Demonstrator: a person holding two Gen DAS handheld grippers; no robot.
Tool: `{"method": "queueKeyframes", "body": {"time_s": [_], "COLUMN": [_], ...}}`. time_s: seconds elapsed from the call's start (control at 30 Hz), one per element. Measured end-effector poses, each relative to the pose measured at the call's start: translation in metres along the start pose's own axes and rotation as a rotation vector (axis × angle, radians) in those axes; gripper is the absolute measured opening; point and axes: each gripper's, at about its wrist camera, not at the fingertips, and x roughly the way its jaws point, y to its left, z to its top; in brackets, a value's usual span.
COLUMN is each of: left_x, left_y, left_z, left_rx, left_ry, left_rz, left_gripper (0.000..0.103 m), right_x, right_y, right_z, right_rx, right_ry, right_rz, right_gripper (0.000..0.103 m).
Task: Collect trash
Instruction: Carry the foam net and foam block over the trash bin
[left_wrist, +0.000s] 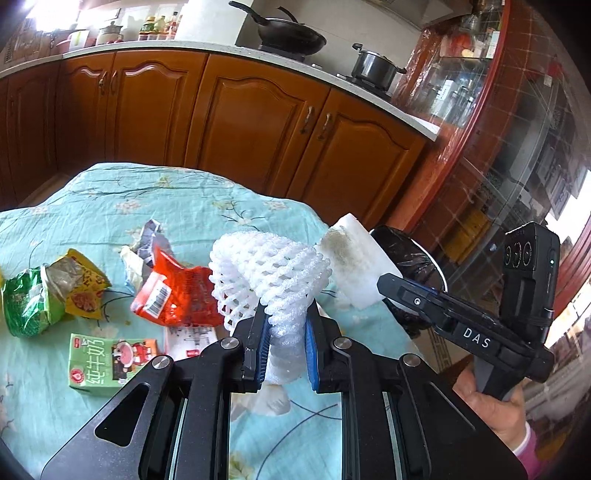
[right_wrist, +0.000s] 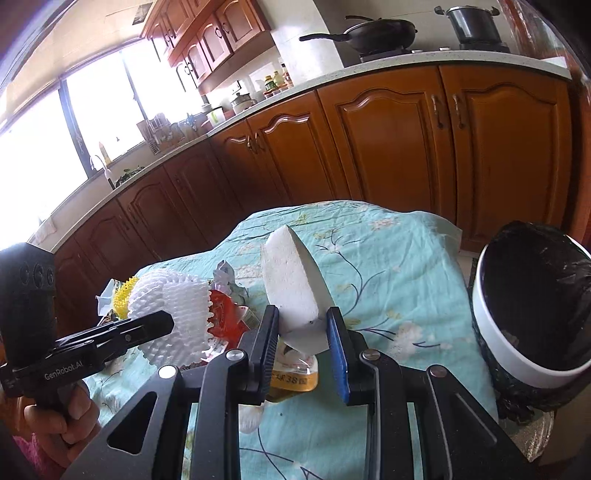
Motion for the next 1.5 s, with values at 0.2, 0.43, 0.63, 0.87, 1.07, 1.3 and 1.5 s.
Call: {"method": "queueKeyframes", "body": {"time_s": [0.2,0.43,0.63,0.87,1.07,1.3,1.5], "left_x": [0.019,0.044,0.061,0.076,0.097,0.125,0.152], "left_y": [-0.032,-0.064,-0.079,-0.102,-0.126,-0.152,-0.175], "left_z": [0.000,-0.001,0.001,0.008,0.017,0.034,0.053], "left_rx": [0.071,0.140,0.161,0.200,0.230,0.269,0.298], "left_ry": [0.043,0.090,0.122,0.135,0.162,0.207,0.234], "left_rz": [-0.040,-0.064,-0.081,-0.100,-0.125,-0.137,-0.140], "left_gripper": [0.015,0.015,0.015,0.015,0.015,0.015,0.015], "right_x": [-0.021,-0.045,-0.062,-0.079,-0.089,-0.093,-0.094], "right_y": [-0.025,-0.053,-0.075,-0.100,-0.118,-0.141,-0.165], "right_z": [-0.010,-0.018,-0.022,-0.022,-0.021,-0.020,-0.010], "right_rx": [0.041,0.091,0.126,0.158,0.186,0.215,0.234], "right_ry": [-0.012,-0.039,-0.059,-0.084,-0.099,-0.087,-0.063], "right_rz": [-0.044,-0.089,-0.127,-0.169,-0.204,-0.253,-0.281], "right_gripper": [0.027,0.027,0.027,0.027,0.027,0.027,0.027]}}
